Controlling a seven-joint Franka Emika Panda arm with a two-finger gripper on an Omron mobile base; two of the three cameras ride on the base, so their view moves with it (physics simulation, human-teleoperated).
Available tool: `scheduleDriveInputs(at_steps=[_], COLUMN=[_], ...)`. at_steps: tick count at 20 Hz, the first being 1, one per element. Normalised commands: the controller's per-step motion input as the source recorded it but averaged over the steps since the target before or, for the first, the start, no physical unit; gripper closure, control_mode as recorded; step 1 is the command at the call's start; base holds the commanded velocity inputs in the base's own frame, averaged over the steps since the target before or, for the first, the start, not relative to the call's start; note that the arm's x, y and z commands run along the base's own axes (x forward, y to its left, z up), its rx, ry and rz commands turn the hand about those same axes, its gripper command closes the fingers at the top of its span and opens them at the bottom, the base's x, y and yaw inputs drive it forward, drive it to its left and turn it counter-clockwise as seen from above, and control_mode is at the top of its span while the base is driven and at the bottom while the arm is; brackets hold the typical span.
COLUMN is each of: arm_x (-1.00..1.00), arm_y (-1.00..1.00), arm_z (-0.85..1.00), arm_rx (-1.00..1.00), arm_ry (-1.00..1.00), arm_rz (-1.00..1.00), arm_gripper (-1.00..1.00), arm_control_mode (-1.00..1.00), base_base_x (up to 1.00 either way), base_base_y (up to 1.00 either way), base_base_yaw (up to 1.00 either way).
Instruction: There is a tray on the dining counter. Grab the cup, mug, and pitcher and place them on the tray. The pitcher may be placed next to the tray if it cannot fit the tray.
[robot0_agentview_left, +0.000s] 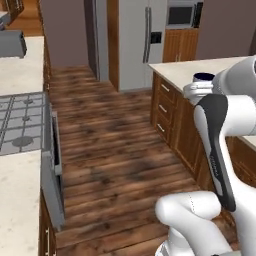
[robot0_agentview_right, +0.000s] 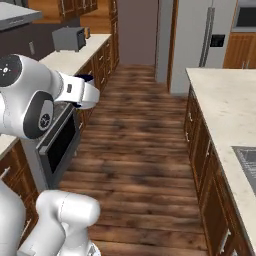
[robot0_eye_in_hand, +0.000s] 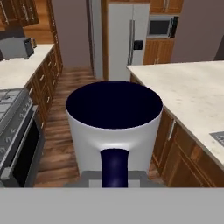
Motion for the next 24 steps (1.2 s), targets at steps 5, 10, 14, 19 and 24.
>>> scheduleDriveInputs(at_steps=[5, 10, 14, 19, 24], arm_x=[0.00, 0.00, 0.00, 0.00, 0.00], arm_y=[0.00, 0.00, 0.00, 0.00, 0.00], arm_z=[0.00, 0.00, 0.00, 0.00, 0.00], arm_rx=[0.00, 0.00, 0.00, 0.00, 0.00], arm_ry=[0.00, 0.00, 0.00, 0.00, 0.00], arm_rz=[0.00, 0.00, 0.00, 0.00, 0.00], arm_gripper=[1.00, 1.00, 1.00, 1.00, 1.00], arm_control_mode=[1.00, 1.00, 1.00, 1.00, 1.00], base_base_x=[1.00, 1.00, 1.00, 1.00, 1.00], base_base_y=[0.20, -0.13, 0.13, 0.03, 0.00], base_base_yaw=[-0.07, -0.02, -0.01, -0.01, -0.01])
